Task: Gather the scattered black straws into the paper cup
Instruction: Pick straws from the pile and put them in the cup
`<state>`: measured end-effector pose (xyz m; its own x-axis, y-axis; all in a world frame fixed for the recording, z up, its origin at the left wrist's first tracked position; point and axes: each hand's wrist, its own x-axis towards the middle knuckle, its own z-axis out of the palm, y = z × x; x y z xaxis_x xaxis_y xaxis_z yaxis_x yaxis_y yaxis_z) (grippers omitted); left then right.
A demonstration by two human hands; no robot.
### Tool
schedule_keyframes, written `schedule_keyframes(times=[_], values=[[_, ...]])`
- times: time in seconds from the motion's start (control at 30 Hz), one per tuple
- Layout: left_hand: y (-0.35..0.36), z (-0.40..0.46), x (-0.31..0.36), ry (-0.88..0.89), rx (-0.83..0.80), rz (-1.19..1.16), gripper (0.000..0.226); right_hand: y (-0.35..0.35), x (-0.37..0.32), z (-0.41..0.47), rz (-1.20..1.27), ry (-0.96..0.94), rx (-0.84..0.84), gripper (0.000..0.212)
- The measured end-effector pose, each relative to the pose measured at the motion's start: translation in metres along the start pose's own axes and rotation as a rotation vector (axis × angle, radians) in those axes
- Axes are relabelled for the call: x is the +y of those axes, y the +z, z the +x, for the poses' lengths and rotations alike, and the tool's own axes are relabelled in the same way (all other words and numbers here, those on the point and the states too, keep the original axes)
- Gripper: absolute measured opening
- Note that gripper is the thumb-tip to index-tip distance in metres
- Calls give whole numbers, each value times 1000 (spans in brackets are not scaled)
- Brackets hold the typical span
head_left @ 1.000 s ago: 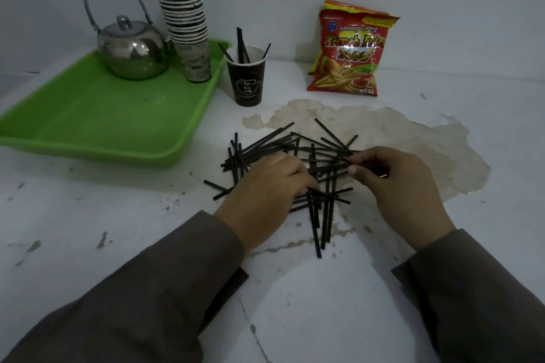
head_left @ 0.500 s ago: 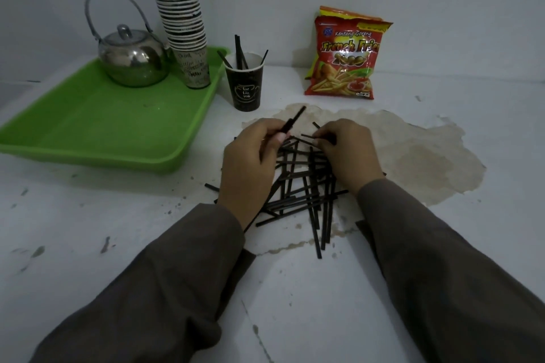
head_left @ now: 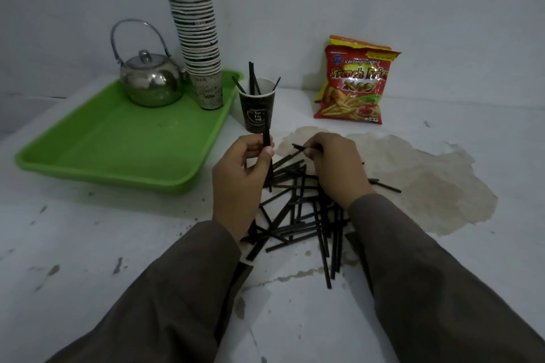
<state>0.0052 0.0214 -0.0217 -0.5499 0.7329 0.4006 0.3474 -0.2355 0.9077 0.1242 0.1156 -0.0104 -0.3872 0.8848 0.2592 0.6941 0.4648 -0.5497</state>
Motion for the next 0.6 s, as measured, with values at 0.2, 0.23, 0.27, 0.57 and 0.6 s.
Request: schedule_keyframes(times=[0.2,0.23,0.27,0.57,0.6], values=[[-13,23,9,-106,93,-160,10,-28,-40,21,717,68,27,10],[-16,31,11,-108,111,-170,10,-32,-47,29,759,70,36,11],[-19,41,14,-100,122,-188,11,-36,-54,38,781,66,56,14],[-21,156,63,134,160,-155,14,-43,-96,114,778,0,288,6],[-18,163,61,139,146,-124,14,-39,-96,118,723,-18,306,5]])
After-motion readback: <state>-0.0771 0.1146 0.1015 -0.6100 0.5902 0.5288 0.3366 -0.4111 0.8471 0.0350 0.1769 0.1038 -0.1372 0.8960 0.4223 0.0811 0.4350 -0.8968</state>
